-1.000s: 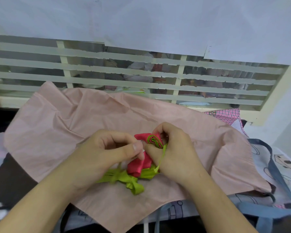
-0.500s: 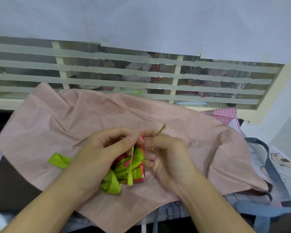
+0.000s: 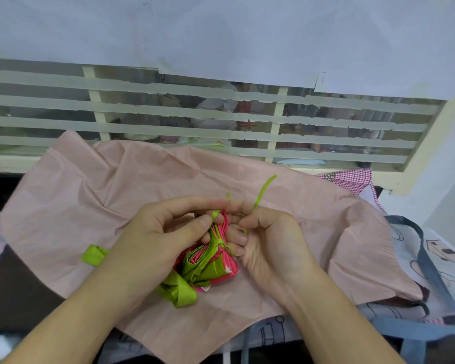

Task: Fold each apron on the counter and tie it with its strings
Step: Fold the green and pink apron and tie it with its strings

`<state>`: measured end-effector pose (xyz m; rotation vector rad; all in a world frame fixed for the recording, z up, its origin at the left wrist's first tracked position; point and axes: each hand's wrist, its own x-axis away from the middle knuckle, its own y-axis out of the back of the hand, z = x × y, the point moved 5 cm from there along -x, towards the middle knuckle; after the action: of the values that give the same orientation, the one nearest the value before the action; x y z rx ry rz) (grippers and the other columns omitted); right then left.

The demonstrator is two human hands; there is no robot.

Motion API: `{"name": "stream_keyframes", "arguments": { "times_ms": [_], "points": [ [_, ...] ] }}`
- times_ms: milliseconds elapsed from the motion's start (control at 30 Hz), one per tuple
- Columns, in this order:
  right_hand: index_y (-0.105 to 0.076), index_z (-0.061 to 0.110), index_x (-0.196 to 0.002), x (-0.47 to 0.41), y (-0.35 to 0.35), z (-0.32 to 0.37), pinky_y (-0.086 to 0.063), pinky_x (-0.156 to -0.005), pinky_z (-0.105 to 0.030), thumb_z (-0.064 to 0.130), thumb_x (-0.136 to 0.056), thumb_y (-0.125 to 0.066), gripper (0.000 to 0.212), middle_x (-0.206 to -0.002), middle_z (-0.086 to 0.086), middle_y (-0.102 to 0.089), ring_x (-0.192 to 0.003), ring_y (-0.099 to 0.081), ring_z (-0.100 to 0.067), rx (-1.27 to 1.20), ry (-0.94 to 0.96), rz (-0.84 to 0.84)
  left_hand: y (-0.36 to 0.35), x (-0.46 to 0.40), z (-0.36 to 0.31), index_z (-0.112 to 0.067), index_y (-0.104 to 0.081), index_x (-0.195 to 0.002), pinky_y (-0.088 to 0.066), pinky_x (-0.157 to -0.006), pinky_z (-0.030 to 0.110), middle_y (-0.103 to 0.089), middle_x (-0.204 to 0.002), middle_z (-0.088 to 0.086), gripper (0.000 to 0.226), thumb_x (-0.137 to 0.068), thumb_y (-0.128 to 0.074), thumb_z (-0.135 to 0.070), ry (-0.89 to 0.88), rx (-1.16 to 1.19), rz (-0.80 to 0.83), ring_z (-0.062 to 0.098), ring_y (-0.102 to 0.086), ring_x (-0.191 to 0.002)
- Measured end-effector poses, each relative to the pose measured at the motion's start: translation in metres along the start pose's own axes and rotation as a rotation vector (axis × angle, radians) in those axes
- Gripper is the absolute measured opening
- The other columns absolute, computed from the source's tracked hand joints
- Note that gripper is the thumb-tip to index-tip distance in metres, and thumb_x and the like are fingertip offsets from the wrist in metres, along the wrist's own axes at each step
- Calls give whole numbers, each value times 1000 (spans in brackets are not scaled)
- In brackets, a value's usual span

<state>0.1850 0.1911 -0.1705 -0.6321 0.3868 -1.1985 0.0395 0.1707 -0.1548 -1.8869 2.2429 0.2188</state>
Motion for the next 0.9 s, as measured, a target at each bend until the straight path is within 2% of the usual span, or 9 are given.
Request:
{"name": "stream_keyframes", "arguments": {
  "times_ms": [100,167,267,433,567,667,733,833,900],
  "points": [
    [-63,-4,-107,-4,3,-3,-18,-53,-29,8,-87,-54,25,-73,-11,-44,-54,-30,-14,109,24,-42,0,0,-5,-30,-84,-101,-54,-70,15,-77,-80,-3,26,-89,-73,-10,-77,-110,-80,11,-62,-68],
    [-63,-10,-108,-4,6,-2,-23,-49,-29,19,-102,-52,32,-67,-10,-42,-51,-35,-15,252,60,-112,3,0,-2,-33,-84,-99,-59,-75,25,-80,-85,2,27,-90,-75,-10,-82,-182,-128,23,-69,-72],
    [-68,0,-98,0,9,9,-38,-48,-31,30,-112,-42,43,-56,-10,-48,-47,-45,-22,563,209,-219,4,0,2,-35,-84,-98,-60,-82,41,-80,-89,6,26,-92,-75,-11,-65,-234,-142,38,-72,-87],
    [-66,0,-98,4,13,15,-41,-45,-29,29,-112,-40,42,-51,-6,-50,-43,-50,-23,661,299,-340,0,-1,3,-22,-77,-102,-55,-77,42,-77,-85,7,22,-91,-75,-4,-47,-201,-135,25,-63,-70],
    [-66,2,-95,6,19,22,-41,-46,-28,33,-112,-38,45,-50,-1,-51,-42,-53,-22,709,366,-406,-5,-1,7,-20,-76,-98,-55,-74,39,-78,-83,4,19,-89,-77,-4,-31,-204,-112,21,-62,-69],
    [-69,4,-86,8,18,30,-47,-55,-31,38,-112,-41,51,-59,0,-52,-55,-55,-16,748,451,-388,-12,1,10,-21,-76,-94,-49,-61,26,-77,-81,3,18,-89,-79,-5,-23,-233,-73,17,-58,-65],
    [-74,9,-83,10,13,35,-46,-64,-20,42,-111,-42,53,-71,0,-60,-67,-57,-9,800,509,-322,-15,1,13,-23,-77,-93,-46,-57,22,-77,-80,2,16,-88,-80,-8,-22,-258,-55,14,-56,-64],
    [-78,16,-86,15,0,37,-42,-80,-13,44,-110,-37,55,-92,2,-73,-90,-61,-4,900,521,-152,-18,0,15,-27,-81,-93,-41,-56,15,-72,-71,-6,15,-89,-81,-13,-26,-299,-35,10,-53,-62],
    [-79,10,-95,22,-9,36,-42,-77,-5,34,-113,-35,53,-97,-2,-72,-89,-63,7,910,469,-56,-22,1,13,-29,-83,-92,-39,-56,13,-68,-66,-12,15,-90,-80,-14,-30,-329,-1,5,-51,-61]
  ]
}}
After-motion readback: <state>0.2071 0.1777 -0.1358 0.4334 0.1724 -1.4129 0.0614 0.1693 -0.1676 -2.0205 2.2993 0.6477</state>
